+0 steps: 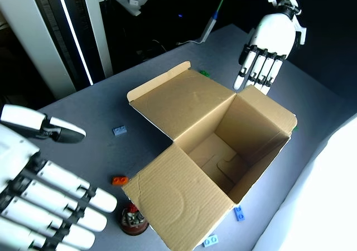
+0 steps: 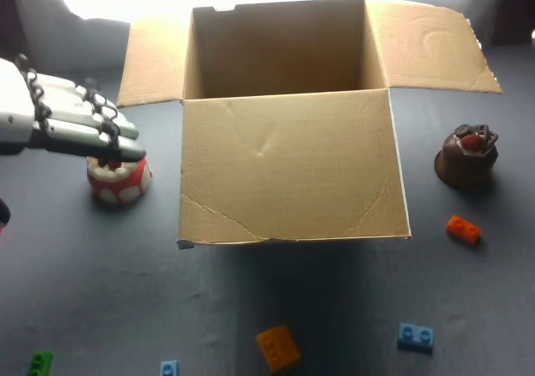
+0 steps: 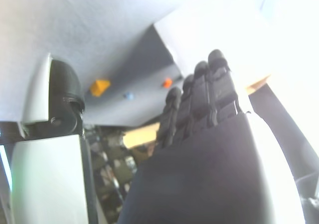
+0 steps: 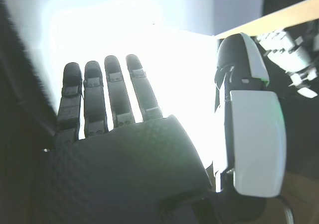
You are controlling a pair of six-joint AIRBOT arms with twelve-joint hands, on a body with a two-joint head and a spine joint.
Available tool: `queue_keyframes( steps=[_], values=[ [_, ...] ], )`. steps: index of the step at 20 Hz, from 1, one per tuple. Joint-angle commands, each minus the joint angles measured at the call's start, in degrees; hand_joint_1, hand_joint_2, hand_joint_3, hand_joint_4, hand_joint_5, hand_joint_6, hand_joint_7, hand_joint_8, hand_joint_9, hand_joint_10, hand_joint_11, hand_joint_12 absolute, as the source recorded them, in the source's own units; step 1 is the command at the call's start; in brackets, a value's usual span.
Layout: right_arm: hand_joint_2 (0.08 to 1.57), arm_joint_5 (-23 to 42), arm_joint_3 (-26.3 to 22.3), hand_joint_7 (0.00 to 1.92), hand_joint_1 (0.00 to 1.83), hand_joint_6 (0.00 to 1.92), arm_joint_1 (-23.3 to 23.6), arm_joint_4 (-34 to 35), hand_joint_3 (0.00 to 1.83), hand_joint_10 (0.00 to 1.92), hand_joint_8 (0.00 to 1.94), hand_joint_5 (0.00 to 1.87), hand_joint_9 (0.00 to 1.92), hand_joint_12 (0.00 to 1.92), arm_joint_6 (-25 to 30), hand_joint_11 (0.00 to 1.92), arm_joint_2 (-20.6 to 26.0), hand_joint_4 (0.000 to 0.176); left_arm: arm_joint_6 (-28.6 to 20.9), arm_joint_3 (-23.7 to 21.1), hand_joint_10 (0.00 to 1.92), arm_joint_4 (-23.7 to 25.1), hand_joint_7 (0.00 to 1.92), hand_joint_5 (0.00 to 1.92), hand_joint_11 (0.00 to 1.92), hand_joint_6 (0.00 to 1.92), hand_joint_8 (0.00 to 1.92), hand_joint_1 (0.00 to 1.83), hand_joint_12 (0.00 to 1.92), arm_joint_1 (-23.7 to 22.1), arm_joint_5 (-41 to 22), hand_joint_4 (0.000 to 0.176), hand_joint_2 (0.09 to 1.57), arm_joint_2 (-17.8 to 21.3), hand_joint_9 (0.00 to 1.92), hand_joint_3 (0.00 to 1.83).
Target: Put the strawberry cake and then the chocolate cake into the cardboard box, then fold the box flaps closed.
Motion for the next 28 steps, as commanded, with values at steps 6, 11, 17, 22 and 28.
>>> queue_keyframes(
  steps=[6, 11, 17, 22, 28],
  values=[
    [1.05, 5.99, 0.04, 0.09, 0.47, 0.0, 0.42, 0.23, 0.0, 0.0, 0.0, 0.06, 0.07, 0.31, -0.24, 0.0, -0.63, 0.0, -0.03, -0.02, 0.0, -2.79, 0.0, 0.0, 0.0, 0.0, 0.0, 1.18, 0.12, 1.46, 2.65, 0.052, 1.02, -1.14, 0.01, 0.0],
    [1.04, 5.64, -0.07, 0.09, 0.6, 0.0, 0.37, 0.23, 0.0, 0.0, 0.0, 0.04, 0.07, 0.3, -0.68, 0.0, -0.63, 0.0, 0.16, 4.31, 0.0, -4.83, 0.0, 0.0, 0.0, 0.0, 0.0, 1.2, 0.14, 4.8, 3.68, 0.047, 1.02, -4.99, 0.01, 0.0],
    [1.03, 5.57, -0.16, 0.09, 0.66, 0.0, 0.52, 0.23, 0.0, 0.01, 0.0, 0.05, 0.08, 0.36, -1.33, 0.0, -0.67, 0.002, 0.57, 9.95, 0.0, -7.49, 0.0, 0.0, 0.0, 0.0, 0.0, 1.21, 0.13, 6.15, 4.56, 0.058, 1.02, -9.39, 0.01, 0.0],
    [1.02, 5.57, -0.29, 0.08, 0.68, 0.0, 0.57, 0.23, 0.0, 0.0, 0.0, 0.06, 0.06, 0.31, -1.87, 0.0, -0.67, 0.001, 0.67, 10.15, 0.0, -8.13, 0.0, 0.0, 0.0, 0.0, 0.0, 1.19, 0.13, 5.88, 5.21, 0.059, 1.02, -10.5, 0.0, 0.0],
    [1.02, 5.48, -0.49, 0.08, 0.68, 0.0, 0.63, 0.23, 0.0, 0.0, 0.0, 0.05, 0.06, 0.34, -2.16, 0.0, -0.68, 0.0, 1.55, 11.04, 0.0, -8.26, 0.0, 0.0, 0.0, 0.0, 0.0, 1.21, 0.09, 5.96, 6.25, 0.059, 1.0, -12.7, 0.0, 0.0]
  ],
)
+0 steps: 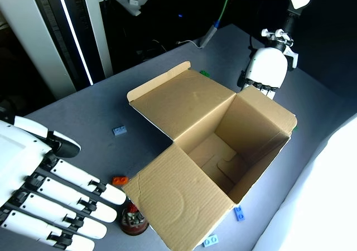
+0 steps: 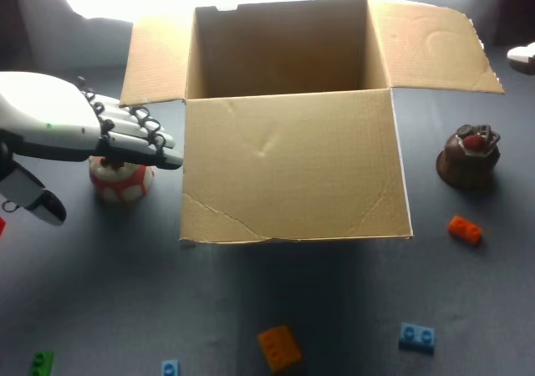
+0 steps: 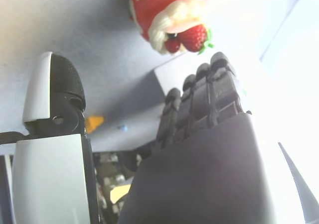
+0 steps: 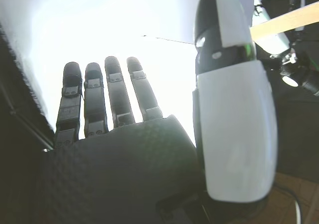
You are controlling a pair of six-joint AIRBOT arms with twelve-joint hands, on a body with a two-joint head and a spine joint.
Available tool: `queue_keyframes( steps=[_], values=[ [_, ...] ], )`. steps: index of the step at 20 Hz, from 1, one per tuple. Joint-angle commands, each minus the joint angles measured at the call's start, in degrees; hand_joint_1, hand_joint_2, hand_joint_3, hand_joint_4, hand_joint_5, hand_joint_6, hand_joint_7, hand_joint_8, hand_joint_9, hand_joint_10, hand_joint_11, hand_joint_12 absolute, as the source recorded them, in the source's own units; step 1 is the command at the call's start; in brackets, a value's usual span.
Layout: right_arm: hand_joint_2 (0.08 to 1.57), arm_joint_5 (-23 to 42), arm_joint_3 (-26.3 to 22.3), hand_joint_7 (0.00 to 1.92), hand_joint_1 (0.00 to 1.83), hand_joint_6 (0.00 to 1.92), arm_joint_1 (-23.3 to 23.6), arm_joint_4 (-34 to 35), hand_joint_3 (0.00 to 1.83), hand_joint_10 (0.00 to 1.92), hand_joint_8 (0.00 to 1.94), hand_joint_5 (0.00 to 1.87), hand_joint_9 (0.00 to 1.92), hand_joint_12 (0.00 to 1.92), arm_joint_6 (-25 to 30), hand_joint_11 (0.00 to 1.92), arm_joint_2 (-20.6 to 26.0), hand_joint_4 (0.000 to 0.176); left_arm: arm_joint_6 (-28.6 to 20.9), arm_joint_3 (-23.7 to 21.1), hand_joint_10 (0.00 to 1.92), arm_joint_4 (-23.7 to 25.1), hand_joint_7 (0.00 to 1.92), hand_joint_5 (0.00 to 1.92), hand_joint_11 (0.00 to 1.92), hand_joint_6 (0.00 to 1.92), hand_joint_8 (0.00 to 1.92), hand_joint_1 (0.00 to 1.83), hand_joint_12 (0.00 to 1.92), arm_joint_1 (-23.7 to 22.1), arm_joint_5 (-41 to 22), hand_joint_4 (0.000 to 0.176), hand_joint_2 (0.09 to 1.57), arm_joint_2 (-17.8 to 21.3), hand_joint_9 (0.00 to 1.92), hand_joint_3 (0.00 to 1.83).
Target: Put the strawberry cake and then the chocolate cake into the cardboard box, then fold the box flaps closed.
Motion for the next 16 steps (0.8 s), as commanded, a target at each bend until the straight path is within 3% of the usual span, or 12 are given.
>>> queue_keyframes(
  steps=[1, 6, 16],
  values=[
    [1.02, 6.31, 0.12, 0.07, 0.67, 0.0, 0.78, 0.31, 0.0, 0.0, 0.0, 0.04, 0.07, 0.36, -0.07, 0.0, 0.79, 0.005, 0.18, 0.81, 0.0, -3.63, 0.0, 0.0, 0.0, 0.0, 0.0, 1.22, 0.11, -0.28, 0.13, 0.067, 1.0, -0.3, 0.0, 0.0],
    [1.02, 6.21, 0.05, 0.08, 0.71, 0.0, 0.79, 0.31, 0.0, 0.0, 0.0, 0.07, 0.09, 0.39, -0.32, 0.0, 0.74, 0.0, 0.73, 4.51, 0.0, -3.62, 0.0, 0.0, 0.0, 0.0, 0.0, 1.24, 0.08, 0.81, 1.0, 0.06, 0.98, -4.24, 0.0, 0.0],
    [1.04, 6.21, 0.0, 0.07, 0.67, 0.01, 0.8, 0.31, 0.0, 0.0, 0.0, 0.07, 0.07, 0.35, -0.87, 0.0, 0.6, 0.0, 1.25, 9.18, 0.0, -4.53, 0.0, 0.0, 0.0, 0.0, 0.0, 1.21, 0.19, 2.96, 2.81, 0.051, 0.97, -6.61, 0.01, 0.0]
  ],
)
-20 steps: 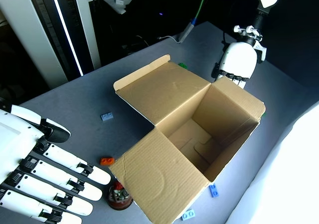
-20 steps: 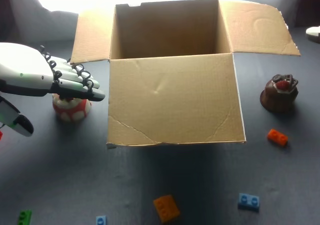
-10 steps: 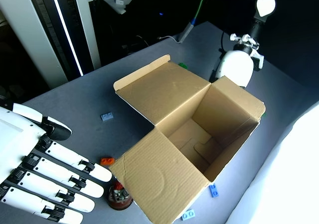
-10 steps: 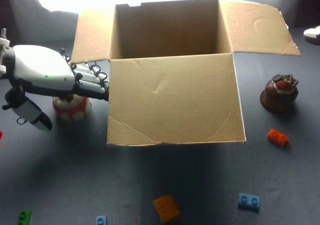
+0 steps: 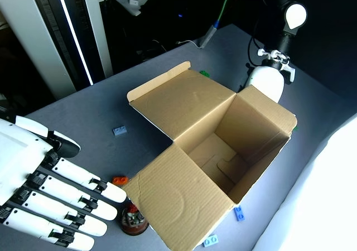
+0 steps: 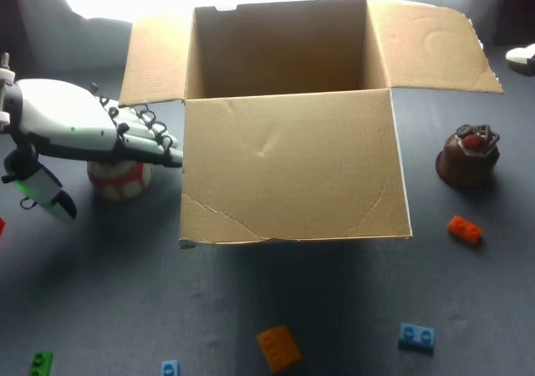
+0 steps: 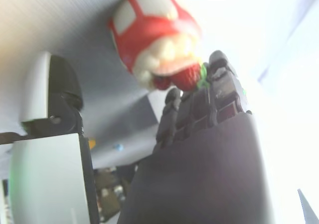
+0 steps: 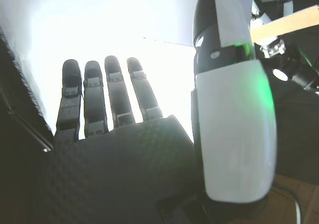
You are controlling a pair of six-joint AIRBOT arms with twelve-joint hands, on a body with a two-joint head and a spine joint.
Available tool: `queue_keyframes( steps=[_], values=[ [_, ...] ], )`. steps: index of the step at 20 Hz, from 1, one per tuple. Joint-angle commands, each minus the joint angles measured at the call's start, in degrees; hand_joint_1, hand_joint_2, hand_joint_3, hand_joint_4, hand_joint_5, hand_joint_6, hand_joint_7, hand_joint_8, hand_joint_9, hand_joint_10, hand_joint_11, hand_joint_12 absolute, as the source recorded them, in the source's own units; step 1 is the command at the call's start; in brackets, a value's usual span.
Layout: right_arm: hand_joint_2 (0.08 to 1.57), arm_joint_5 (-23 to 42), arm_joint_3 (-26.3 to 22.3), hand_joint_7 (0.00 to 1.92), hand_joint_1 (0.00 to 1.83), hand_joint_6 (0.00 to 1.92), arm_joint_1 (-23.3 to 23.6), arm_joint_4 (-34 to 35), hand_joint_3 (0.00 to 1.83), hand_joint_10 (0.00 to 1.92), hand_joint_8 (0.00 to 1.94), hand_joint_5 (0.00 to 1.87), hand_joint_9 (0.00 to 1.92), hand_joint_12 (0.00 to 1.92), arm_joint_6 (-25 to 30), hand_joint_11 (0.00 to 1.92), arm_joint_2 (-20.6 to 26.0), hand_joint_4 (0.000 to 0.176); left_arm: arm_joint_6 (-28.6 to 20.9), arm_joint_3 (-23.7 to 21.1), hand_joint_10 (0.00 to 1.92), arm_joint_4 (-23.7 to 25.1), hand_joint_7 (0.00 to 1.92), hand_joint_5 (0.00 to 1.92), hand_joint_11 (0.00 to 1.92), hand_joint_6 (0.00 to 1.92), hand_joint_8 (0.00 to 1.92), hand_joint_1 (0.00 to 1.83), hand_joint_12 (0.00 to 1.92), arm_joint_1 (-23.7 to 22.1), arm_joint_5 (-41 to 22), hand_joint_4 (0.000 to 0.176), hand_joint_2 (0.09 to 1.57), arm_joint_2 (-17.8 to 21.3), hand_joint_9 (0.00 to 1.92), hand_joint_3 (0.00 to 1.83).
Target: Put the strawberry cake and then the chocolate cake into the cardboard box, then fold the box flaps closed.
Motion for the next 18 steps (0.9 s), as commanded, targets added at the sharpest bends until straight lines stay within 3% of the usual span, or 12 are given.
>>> queue_keyframes(
  steps=[1, 9, 15, 18],
  values=[
    [1.04, 6.25, 0.04, 0.06, 0.67, 0.0, 0.77, 0.29, 0.0, 0.0, 0.0, 0.06, 0.06, 0.32, -0.29, 0.0, 0.73, 0.0, 0.31, 0.63, 0.0, -3.05, 0.0, 0.0, 0.0, 0.0, 0.0, 1.21, 0.19, 0.09, 0.48, 0.049, 0.97, 0.02, 0.01, 0.0],
    [1.04, 5.98, -0.04, 0.09, 0.69, 0.0, 0.75, 0.29, 0.0, 0.01, 0.0, 0.08, 0.07, 0.33, -0.54, 0.0, 0.61, 0.0, 0.42, 2.03, 0.01, -3.72, 0.0, 0.0, 0.0, 0.0, 0.0, 1.22, 0.33, -1.09, 0.76, 0.054, 0.97, -0.77, 0.04, 0.0],
    [1.05, 5.68, -0.04, 0.08, 0.68, 0.0, 0.75, 0.28, 0.0, 0.0, 0.0, 0.07, 0.05, 0.31, -0.57, 0.0, 0.45, 0.0, 0.82, 1.9, 0.01, -3.7, 0.06, 0.06, 0.0, 0.01, 0.01, 1.25, 0.69, -2.28, 1.48, 0.055, 0.95, -1.14, 0.13, 0.0],
    [1.06, 5.53, -0.04, 0.06, 0.63, 0.0, 0.74, 0.28, 0.0, 0.0, 0.0, 0.05, 0.04, 0.26, -0.58, 0.0, 0.41, 0.0, 1.09, 1.91, 0.01, -3.65, 0.06, 0.07, 0.0, 0.01, 0.0, 1.24, 0.7, -1.87, 2.1, 0.057, 0.97, -1.7, 0.14, 0.0]
  ],
)
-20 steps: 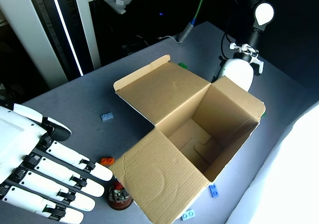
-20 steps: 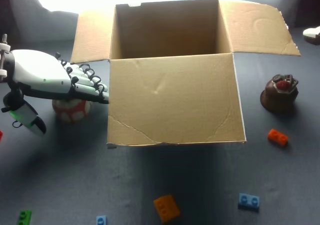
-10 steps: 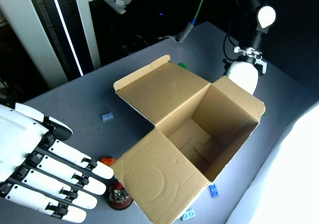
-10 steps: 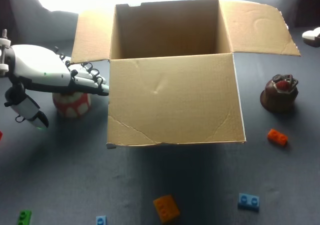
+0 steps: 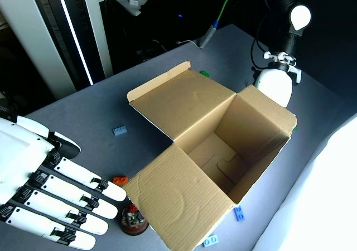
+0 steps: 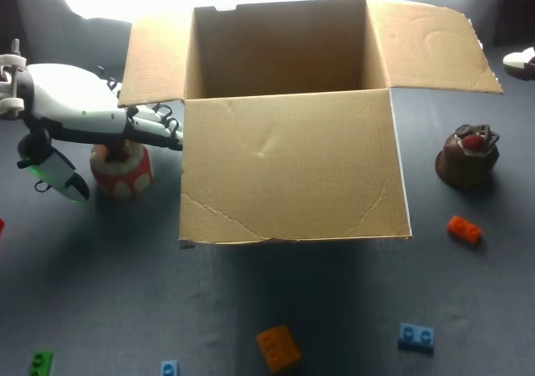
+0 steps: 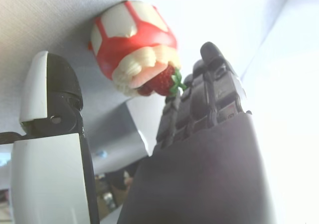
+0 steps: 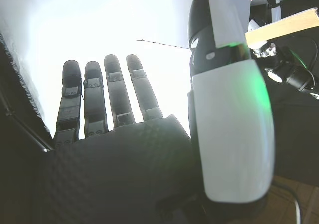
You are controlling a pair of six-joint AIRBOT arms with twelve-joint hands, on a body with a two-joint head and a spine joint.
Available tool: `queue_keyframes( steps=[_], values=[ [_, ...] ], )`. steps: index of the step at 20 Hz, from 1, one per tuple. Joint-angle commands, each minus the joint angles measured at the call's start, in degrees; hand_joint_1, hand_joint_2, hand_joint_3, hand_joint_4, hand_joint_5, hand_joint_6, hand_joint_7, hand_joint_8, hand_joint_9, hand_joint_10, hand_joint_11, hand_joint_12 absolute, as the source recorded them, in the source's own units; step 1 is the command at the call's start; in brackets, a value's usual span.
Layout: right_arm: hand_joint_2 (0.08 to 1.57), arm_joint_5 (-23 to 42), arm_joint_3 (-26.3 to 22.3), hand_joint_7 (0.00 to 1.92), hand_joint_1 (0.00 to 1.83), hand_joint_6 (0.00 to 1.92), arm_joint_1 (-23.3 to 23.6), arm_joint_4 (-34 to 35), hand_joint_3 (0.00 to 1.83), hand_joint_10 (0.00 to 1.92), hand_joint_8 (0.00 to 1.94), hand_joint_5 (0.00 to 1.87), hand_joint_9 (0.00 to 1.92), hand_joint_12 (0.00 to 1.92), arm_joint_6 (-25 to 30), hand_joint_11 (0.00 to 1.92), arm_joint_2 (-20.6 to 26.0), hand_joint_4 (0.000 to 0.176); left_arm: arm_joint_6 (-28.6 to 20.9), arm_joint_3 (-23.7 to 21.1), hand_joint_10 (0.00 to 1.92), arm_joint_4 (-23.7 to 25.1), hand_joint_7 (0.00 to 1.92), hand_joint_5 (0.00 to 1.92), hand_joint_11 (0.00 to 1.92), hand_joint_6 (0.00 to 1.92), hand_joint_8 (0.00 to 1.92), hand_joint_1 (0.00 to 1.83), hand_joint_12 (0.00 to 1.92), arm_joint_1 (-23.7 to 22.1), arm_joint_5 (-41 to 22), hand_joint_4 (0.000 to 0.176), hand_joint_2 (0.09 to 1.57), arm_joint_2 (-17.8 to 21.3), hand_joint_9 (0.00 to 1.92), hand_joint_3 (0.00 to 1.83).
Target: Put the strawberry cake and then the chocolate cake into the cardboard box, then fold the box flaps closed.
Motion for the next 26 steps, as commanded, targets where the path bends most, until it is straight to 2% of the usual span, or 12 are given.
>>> queue_keyframes(
  steps=[1, 7, 8, 11, 13, 14, 15, 17, 18, 19, 22, 26],
  values=[
    [1.06, 5.94, 0.07, 0.07, 0.64, 0.0, 0.72, 0.25, 0.0, 0.0, 0.0, 0.06, 0.04, 0.26, -0.2, 0.0, 0.69, 0.0, 0.38, 0.2, 0.01, -3.03, 0.08, 0.08, 0.0, 0.01, 0.01, 1.26, 0.73, -0.12, 0.32, 0.059, 0.96, 0.11, 0.14, 0.0],
    [1.05, 5.89, 0.07, 0.06, 0.66, 0.0, 0.72, 0.25, 0.0, 0.0, 0.0, 0.05, 0.04, 0.28, -0.36, 0.0, 0.55, 0.0, 1.21, 0.86, 0.01, -3.35, 0.1, 0.1, 0.0, 0.01, 0.01, 1.26, 0.76, 1.17, 1.21, 0.059, 0.96, -0.9, 0.16, 0.0],
    [1.05, 5.85, 0.07, 0.07, 0.67, 0.0, 0.72, 0.25, 0.0, 0.0, 0.0, 0.06, 0.05, 0.31, -0.39, 0.0, 0.53, 0.0, 1.32, 1.13, 0.06, -3.61, 0.29, 0.24, 0.0, 0.04, 0.04, 1.3, 1.17, 1.53, 1.22, 0.067, 0.92, -1.08, 0.33, 0.0],
    [1.05, 5.84, 0.07, 0.06, 0.66, 0.01, 0.72, 0.25, 0.0, 0.0, 0.0, 0.08, 0.05, 0.26, -0.41, 0.0, 0.5, 0.001, 1.53, 2.0, 0.13, -4.13, 0.4, 0.38, 0.0, 0.06, 0.06, 1.31, 1.46, 2.41, 1.3, 0.063, 0.96, -1.55, 0.46, 0.01],
    [1.03, 5.84, 0.07, 0.08, 0.69, 0.0, 0.72, 0.25, 0.0, 0.01, 0.0, 0.08, 0.07, 0.28, -0.42, 0.0, 0.49, 0.002, 1.6, 2.2, 1.13, -4.22, 0.39, 0.5, 0.05, 0.1, 0.44, 1.34, 1.73, 2.55, 1.32, 0.063, 0.99, -1.64, 0.26, 0.01],
    [1.04, 5.83, 0.07, 0.08, 0.68, 0.0, 0.72, 0.25, 0.0, 0.0, 0.0, 0.08, 0.07, 0.32, -0.43, 0.0, 0.47, 0.0, 1.61, 2.22, 1.67, -4.28, 0.09, 0.3, 0.22, 0.89, 1.27, 1.34, 1.9, 2.58, 1.34, 0.069, 1.04, -1.64, 0.18, 0.03],
    [1.04, 5.83, 0.06, 0.08, 0.68, 0.0, 0.72, 0.25, 0.0, 0.0, 0.0, 0.08, 0.07, 0.32, -0.43, 0.0, 0.46, 0.0, 1.61, 2.22, 1.67, -4.3, 0.09, 0.3, 0.22, 0.89, 1.27, 1.34, 1.9, 2.6, 1.34, 0.069, 1.04, -1.64, 0.18, 0.03],
    [1.05, 5.82, 0.06, 0.07, 0.65, 0.0, 0.72, 0.25, 0.0, 0.0, 0.0, 0.07, 0.06, 0.27, -0.43, 0.0, 0.46, 0.0, 1.61, 2.22, 1.92, -4.32, 0.0, 0.16, 0.38, 1.38, 1.68, 1.39, 1.92, 2.66, 1.34, 0.042, 1.1, -1.64, 0.26, 0.06],
    [1.05, 5.82, 0.06, 0.07, 0.65, 0.0, 0.72, 0.25, 0.0, 0.0, 0.0, 0.07, 0.06, 0.27, -0.44, 0.0, 0.46, 0.0, 1.61, 2.22, 1.92, -4.32, 0.0, 0.16, 0.38, 1.38, 1.68, 1.39, 1.92, 2.73, 1.34, 0.042, 1.1, -1.63, 0.26, 0.06],
    [1.05, 5.82, 0.06, 0.07, 0.63, 0.0, 0.71, 0.25, 0.0, 0.0, 0.0, 0.06, 0.06, 0.32, -0.46, 0.0, 0.46, 0.0, 1.61, 2.22, 1.84, -4.32, 0.32, 0.34, 0.55, 1.45, 1.75, 1.46, 1.92, 2.8, 1.33, 0.0, 1.21, -1.62, 0.56, 0.22],
    [1.04, 5.78, 0.06, 0.08, 0.67, 0.0, 0.71, 0.25, 0.0, 0.0, 0.0, 0.06, 0.06, 0.35, -0.48, 0.0, 0.46, 0.0, 1.61, 2.18, 1.8, -4.33, 0.6, 0.66, 0.57, 1.25, 1.64, 1.32, 1.92, 2.88, 1.04, 0.0, 1.28, -1.36, 0.65, 0.02],
    [1.05, 5.74, 0.06, 0.09, 0.64, 0.0, 0.71, 0.25, 0.0, 0.0, 0.01, 0.06, 0.07, 0.35, -0.49, 0.0, 0.46, 0.0, 1.59, 2.3, 1.7, -4.46, 0.68, 0.73, 0.58, 1.23, 1.52, 1.32, 1.92, 2.75, 0.06, 0.0, 1.25, -0.63, 0.68, 0.0]
  ],
)
